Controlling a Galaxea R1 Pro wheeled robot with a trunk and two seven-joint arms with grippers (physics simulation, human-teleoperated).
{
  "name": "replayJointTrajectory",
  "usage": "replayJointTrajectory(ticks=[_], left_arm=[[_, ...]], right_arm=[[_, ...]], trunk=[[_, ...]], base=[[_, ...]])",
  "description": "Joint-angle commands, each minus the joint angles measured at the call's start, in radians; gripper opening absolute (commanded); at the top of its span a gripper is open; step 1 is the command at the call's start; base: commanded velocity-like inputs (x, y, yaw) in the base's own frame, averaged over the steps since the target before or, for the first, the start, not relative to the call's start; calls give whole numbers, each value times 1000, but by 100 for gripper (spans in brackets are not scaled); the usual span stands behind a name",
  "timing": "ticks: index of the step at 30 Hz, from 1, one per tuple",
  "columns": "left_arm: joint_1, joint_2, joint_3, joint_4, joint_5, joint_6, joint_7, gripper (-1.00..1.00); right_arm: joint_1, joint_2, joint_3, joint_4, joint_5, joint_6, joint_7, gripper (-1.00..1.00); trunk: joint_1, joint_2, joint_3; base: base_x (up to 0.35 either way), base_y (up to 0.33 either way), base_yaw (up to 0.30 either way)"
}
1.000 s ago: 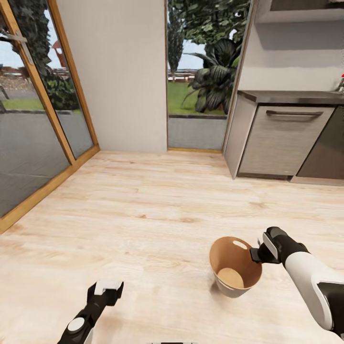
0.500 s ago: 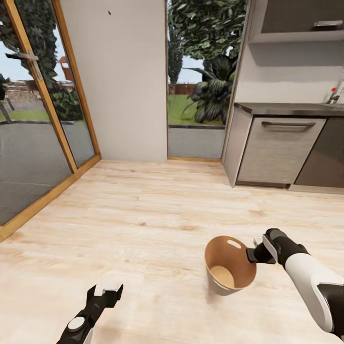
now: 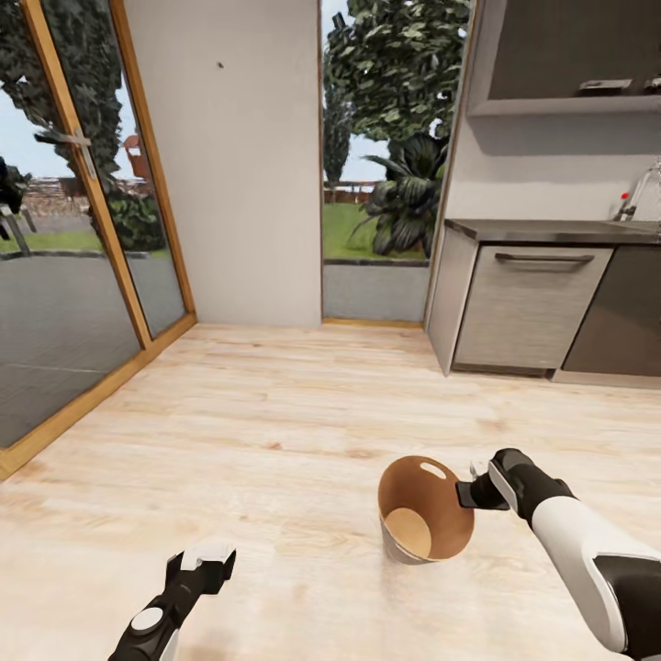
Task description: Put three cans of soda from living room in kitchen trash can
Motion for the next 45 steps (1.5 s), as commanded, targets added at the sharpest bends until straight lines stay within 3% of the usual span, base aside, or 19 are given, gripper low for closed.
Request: replayJointTrajectory(ticks=[1,5,7,8,12,24,39,45], left_arm=[[0,0,0,0,0,1,0,100],[-1,-1,0,1,0,6,1,100],[-1,-1,0,1,0,11,2,100],[-1,-1,0,1,1,16,2,100],[-2,0,0,1,1,45,4,100],[-2,1,0,1,0,58,11,100],[-1,0,0,1,-3,58,11,100],[-1,0,0,1,-4,59,11,100]], right_arm=[[0,1,-8,-1,-26,1,4,-100],[0,12,-6,-3,-26,-1,3,-100],[1,39,-5,-7,-25,-3,-2,-100],[1,72,-5,-8,-21,-13,-8,-100],[1,91,-8,-9,-16,-34,-4,-100],[1,103,-6,0,-18,-28,5,-100],[5,112,-7,6,-20,-26,4,-100],[27,100,-9,6,-13,-14,4,-100]], trunk=[[0,0,4],[-2,1,20],[-3,2,27],[-4,2,31],[-5,3,47],[-11,6,93],[-68,111,140],[-91,153,159]], base=[[0,0,0],[0,0,0],[0,0,0],[0,0,0],[0,0,0],[0,0,0],[0,0,0],[0,0,0]])
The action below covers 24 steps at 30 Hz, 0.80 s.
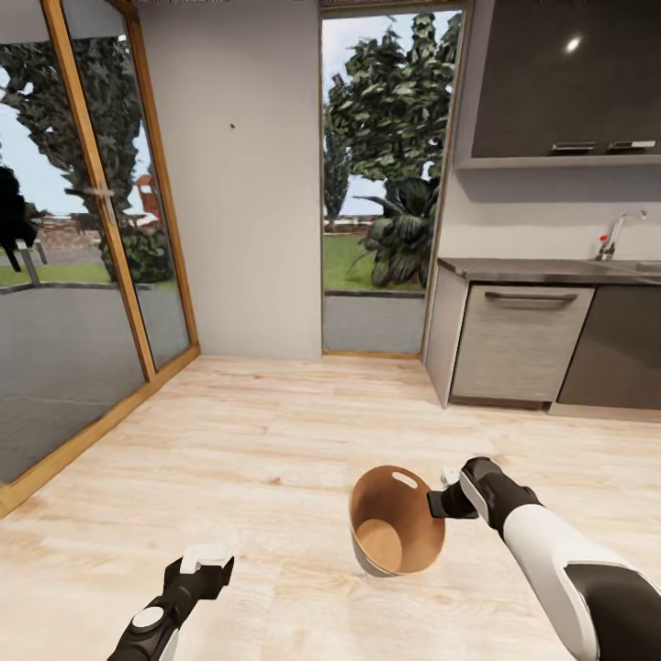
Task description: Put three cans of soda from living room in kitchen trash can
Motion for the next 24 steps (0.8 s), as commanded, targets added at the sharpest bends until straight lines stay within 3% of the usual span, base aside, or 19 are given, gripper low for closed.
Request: replayJointTrajectory(ticks=[1,5,10,12,18,24], left_arm=[[0,0,0,0,0,0,0,100],[0,0,0,0,-1,1,-1,100],[0,0,-1,0,-3,1,-2,100],[0,-1,-2,0,-3,1,-3,100],[0,-2,-4,0,-4,9,-4,100],[0,-3,-5,0,-5,13,-3,100]], right_arm=[[2,-3,-9,-2,-19,28,4,-100],[5,-14,-9,-4,4,146,6,-100],[5,-13,-6,-2,10,189,7,-100],[6,-14,14,-1,11,229,5,-100],[15,-15,31,-1,12,260,-2,-100],[81,-18,74,-4,35,258,-9,-100]], trunk=[[-4,7,3],[-19,35,16],[-39,70,32],[-46,84,38],[-69,126,57],[-92,168,75]], base=[[0,0,0],[0,0,0],[0,0,0],[0,0,0],[0,0,0],[0,0,0]])
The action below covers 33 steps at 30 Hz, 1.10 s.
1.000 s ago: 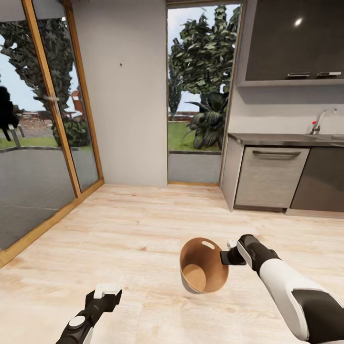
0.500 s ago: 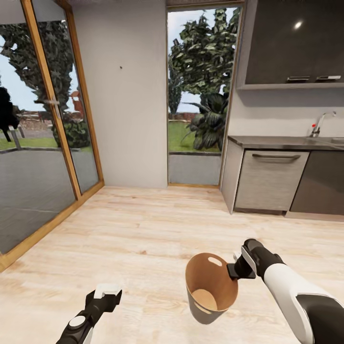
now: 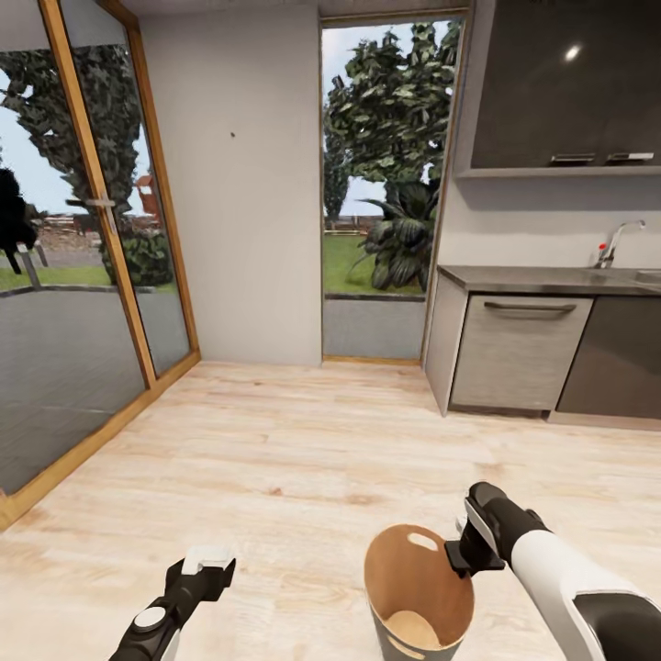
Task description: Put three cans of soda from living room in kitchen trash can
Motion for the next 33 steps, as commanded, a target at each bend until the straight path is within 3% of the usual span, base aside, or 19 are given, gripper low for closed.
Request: replayJointTrajectory(ticks=[1,11,19,33], left_arm=[[0,0,0,0,0,0,0,100],[3,-2,0,-14,6,-12,-3,100],[3,0,6,-8,6,-2,-4,100],[4,-1,4,-18,7,-5,-3,100]], right_arm=[[7,-2,3,1,-6,-1,2,-100],[51,-15,14,-3,7,-53,1,-100],[63,-18,14,-10,12,-69,0,-100],[66,-7,15,-2,13,-119,-4,-100]], trunk=[[-4,7,3],[-8,14,6],[-8,14,6],[-8,14,6]], base=[[0,0,0],[0,21,0],[0,248,0],[0,56,48]])
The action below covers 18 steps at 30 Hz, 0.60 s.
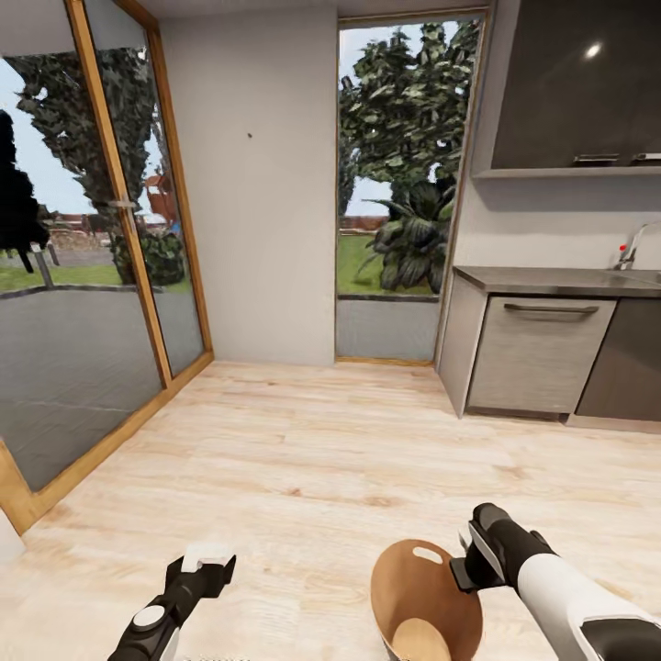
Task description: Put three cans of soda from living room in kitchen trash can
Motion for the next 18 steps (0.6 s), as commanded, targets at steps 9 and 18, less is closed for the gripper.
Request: replayJointTrajectory(ticks=[9,18], left_arm=[[-1,0,0,-1,1,3,0,100],[-1,0,-1,-2,1,3,0,100]], right_arm=[[0,-2,-5,1,-20,-3,4,-100],[0,0,-5,1,-20,-3,4,-100]], trunk=[[0,0,0],[0,0,0]], base=[[0,1,233],[0,0,244]])
